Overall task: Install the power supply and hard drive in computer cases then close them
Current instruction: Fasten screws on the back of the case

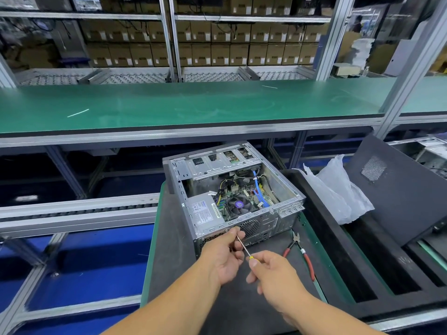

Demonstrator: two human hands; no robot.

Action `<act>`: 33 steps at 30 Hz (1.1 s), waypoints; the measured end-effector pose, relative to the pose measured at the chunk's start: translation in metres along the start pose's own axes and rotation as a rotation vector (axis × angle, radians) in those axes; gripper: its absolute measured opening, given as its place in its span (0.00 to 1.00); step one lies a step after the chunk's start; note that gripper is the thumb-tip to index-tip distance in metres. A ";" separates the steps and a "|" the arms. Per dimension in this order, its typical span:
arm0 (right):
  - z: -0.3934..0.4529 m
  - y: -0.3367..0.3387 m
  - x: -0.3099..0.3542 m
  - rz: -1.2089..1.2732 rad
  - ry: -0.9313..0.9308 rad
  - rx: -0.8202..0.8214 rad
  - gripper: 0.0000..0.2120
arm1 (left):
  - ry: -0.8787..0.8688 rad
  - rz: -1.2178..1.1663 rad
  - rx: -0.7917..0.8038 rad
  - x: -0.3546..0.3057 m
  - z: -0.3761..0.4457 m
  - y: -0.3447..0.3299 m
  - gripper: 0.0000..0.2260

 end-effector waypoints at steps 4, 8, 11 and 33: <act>0.003 -0.002 0.001 0.019 -0.011 -0.011 0.06 | 0.024 -0.026 -0.004 -0.001 0.001 0.000 0.08; 0.004 -0.003 0.003 0.050 -0.013 -0.026 0.07 | 0.044 -0.004 -0.020 -0.001 0.003 -0.002 0.07; 0.005 -0.003 0.006 0.038 -0.013 -0.034 0.08 | 0.036 0.002 -0.032 -0.001 0.004 -0.004 0.07; 0.015 -0.015 -0.004 0.217 -0.127 0.072 0.12 | -0.812 2.234 0.162 -0.093 0.011 -0.062 0.19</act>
Point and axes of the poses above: each hand's wrist, its own z-axis towards the middle knuckle, its own y-axis out of the back of the hand, x = y × z, the point moved 1 cm from there along z, towards the middle knuckle, and after that the axes turned 10 degrees about -z, right-handed, at the moved point
